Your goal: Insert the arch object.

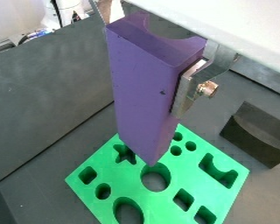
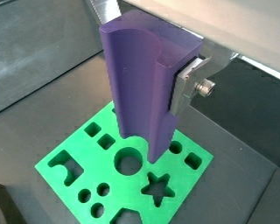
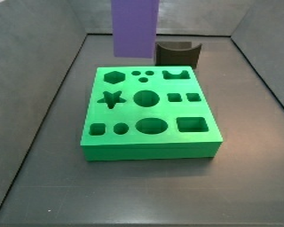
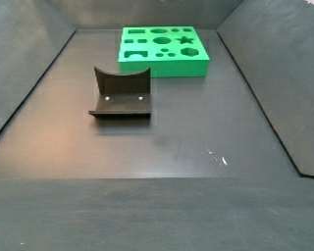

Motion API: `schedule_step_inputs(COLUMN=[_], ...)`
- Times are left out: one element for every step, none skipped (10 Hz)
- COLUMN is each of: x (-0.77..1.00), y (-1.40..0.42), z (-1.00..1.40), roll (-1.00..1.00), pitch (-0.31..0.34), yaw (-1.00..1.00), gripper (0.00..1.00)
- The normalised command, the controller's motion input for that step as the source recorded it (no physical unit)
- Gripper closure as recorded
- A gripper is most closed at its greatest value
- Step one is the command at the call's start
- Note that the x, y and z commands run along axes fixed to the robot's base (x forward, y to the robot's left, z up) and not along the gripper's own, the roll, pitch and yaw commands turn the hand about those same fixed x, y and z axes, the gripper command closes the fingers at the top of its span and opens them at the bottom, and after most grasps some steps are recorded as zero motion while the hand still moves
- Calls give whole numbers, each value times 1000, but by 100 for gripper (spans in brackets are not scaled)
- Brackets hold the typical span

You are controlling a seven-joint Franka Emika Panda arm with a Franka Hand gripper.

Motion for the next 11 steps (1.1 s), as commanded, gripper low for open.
schedule_step_inputs(x=[563, 937, 1000, 1000, 1000, 1000, 1000, 1000, 937, 829, 723], y=[89, 131, 283, 346, 386, 397, 409, 471, 586, 563, 497], z=[-297, -294, -223, -214, -220, -260, -300, -429, -483, -374, -314], roll=[27, 61, 71, 149, 163, 171, 167, 101, -27, -133, -81], pitch=[0, 0, 49, 66, 73, 93, 107, 60, 0, 0, 0], yaw=[54, 86, 40, 11, 26, 40, 51, 51, 0, 0, -20], gripper=[100, 100, 100, 100, 100, 100, 100, 100, 100, 100, 100])
